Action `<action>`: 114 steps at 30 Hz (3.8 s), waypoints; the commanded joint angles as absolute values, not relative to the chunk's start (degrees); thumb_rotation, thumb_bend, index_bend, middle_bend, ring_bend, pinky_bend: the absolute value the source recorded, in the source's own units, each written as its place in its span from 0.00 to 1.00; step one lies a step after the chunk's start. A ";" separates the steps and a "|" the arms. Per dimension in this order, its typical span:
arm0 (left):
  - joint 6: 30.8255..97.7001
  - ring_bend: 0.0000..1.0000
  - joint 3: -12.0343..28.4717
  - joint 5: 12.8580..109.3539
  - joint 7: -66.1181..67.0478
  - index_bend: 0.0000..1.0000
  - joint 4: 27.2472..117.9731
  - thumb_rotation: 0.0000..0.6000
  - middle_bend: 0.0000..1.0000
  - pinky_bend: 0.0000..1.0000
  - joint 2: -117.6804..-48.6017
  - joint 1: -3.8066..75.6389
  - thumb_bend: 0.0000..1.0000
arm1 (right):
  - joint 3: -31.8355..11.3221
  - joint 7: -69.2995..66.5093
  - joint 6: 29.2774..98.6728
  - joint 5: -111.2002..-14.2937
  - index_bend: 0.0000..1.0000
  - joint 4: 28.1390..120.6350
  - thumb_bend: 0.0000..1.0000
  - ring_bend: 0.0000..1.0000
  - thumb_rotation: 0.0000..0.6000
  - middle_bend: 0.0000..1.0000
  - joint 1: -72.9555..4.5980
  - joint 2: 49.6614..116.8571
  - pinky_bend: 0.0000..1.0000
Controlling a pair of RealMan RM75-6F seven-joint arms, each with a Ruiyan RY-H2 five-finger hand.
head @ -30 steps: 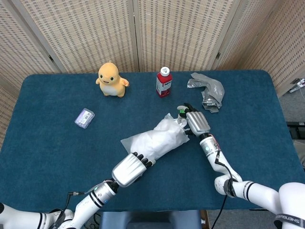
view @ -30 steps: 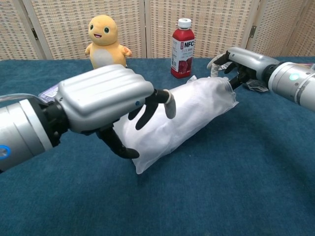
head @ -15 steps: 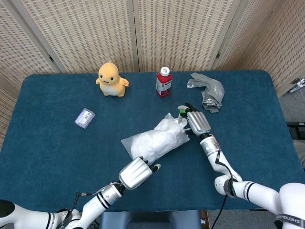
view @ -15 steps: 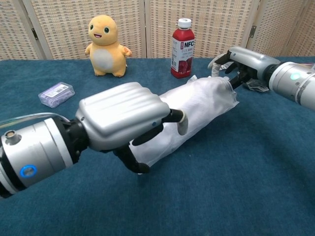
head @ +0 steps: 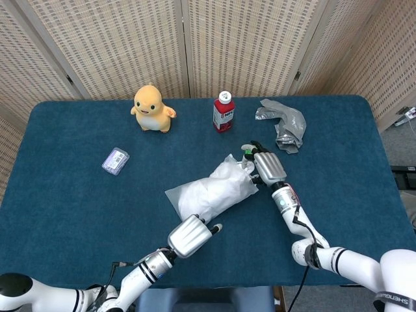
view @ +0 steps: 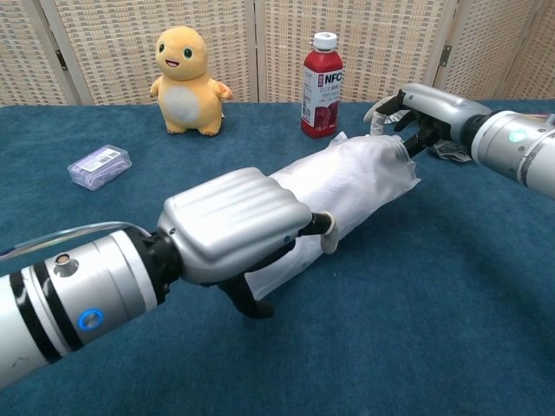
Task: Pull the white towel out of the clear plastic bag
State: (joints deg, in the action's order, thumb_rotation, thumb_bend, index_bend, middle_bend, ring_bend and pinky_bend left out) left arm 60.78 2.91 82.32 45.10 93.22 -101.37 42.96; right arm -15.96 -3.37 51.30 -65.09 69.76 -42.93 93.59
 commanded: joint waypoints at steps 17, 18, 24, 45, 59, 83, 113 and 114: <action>59.49 0.71 3.49 77.34 48.74 0.35 91.18 1.00 0.82 0.74 -103.49 42.50 0.00 | -16.02 -5.17 49.74 -64.03 0.78 67.74 0.66 0.04 1.00 0.20 -42.40 93.91 0.21; 59.51 0.71 3.62 76.83 48.90 0.35 91.06 1.00 0.82 0.74 -103.57 42.43 0.00 | -16.02 -5.24 49.77 -64.08 0.78 67.82 0.66 0.04 1.00 0.20 -42.34 93.84 0.21; 60.20 0.71 3.79 75.71 48.78 0.34 89.95 1.00 0.82 0.74 -104.04 41.99 0.00 | -15.89 -5.31 49.61 -64.13 0.78 67.93 0.66 0.04 1.00 0.20 -42.20 93.80 0.21; 63.71 0.73 3.01 77.35 50.87 0.36 85.94 1.00 0.84 0.77 -105.82 40.85 0.00 | -16.09 -5.36 49.23 -64.03 0.78 67.74 0.66 0.04 1.00 0.21 -42.30 94.16 0.21; 64.18 0.75 2.73 77.55 52.31 0.44 84.32 1.00 0.87 0.79 -106.99 40.33 0.00 | -15.96 -5.62 49.18 -64.30 0.78 67.75 0.66 0.04 1.00 0.21 -42.17 94.23 0.21; 64.97 0.78 2.80 81.11 50.19 0.53 79.74 1.00 0.90 0.81 -109.01 39.87 0.00 | -15.82 -5.98 49.37 -64.94 0.78 68.40 0.66 0.04 1.00 0.21 -42.01 94.08 0.21; 64.09 0.78 3.10 81.43 50.22 0.57 79.32 1.00 0.93 0.81 -108.56 39.41 0.07 | -15.70 -7.14 48.91 -65.21 0.78 67.96 0.66 0.04 1.00 0.22 -41.92 94.41 0.21; 64.13 0.78 3.10 81.57 50.10 0.57 79.24 1.00 0.93 0.81 -108.57 39.41 0.08 | -15.71 -7.17 48.90 -65.23 0.78 67.94 0.66 0.04 1.00 0.22 -41.93 94.42 0.21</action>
